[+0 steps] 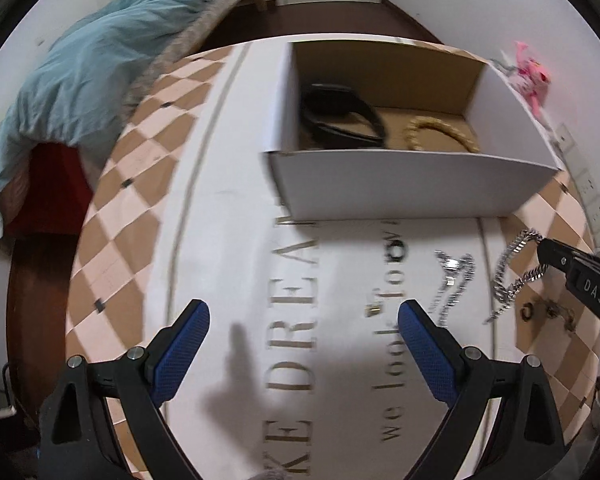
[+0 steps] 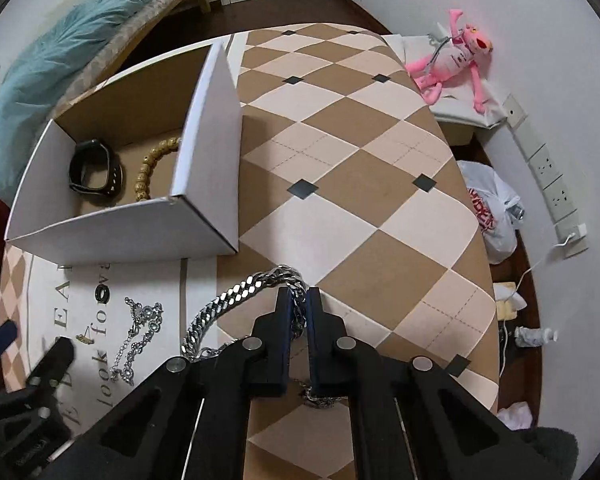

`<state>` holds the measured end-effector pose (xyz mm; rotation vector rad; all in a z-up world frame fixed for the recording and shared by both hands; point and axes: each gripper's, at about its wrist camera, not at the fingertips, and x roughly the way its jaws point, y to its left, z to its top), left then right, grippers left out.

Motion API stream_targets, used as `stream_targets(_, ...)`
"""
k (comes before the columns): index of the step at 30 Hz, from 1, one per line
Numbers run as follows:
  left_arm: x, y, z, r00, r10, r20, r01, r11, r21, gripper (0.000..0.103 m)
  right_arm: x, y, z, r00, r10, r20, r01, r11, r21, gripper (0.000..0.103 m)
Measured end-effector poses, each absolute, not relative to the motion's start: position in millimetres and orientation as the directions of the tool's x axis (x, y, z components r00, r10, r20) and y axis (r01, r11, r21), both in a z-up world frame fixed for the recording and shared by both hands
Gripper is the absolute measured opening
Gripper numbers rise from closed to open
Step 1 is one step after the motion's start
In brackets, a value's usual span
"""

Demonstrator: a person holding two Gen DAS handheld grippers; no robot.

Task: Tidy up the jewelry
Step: 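Grasp the thick silver chain with the right tool while the left tool grasps the thin chain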

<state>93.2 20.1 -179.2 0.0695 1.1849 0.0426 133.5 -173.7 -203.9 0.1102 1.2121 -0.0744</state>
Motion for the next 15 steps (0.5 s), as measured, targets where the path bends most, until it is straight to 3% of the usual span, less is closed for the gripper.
stream_targets(10,115,-33,-192,0.342,-0.046,-0.939,0.149,0.989,0.006,0.094,119,-226,-194,0.379,0.011,-0.925,0.225,0.969,0.103,0.004)
stream_targets(11,115,-36,-193,0.342,-0.049,-0.939,0.157,0.988,0.006,0.09,118,-226,-194,0.379,0.017,-0.925,0.225,0.968,0.11,0.004)
stream_targets(13,117,-46,-196,0.335,-0.056,-0.941,0.186,0.983,0.008,0.069,116,-227,-194,0.381,0.027,-0.924,0.226,0.966,0.122,0.004)
stream_targets(15,121,-48,-195,0.344,-0.073,-0.936,0.203,0.979,-0.002,0.059,115,-227,-195,0.38,0.036,-0.924,0.229,0.964,0.132,0.004)
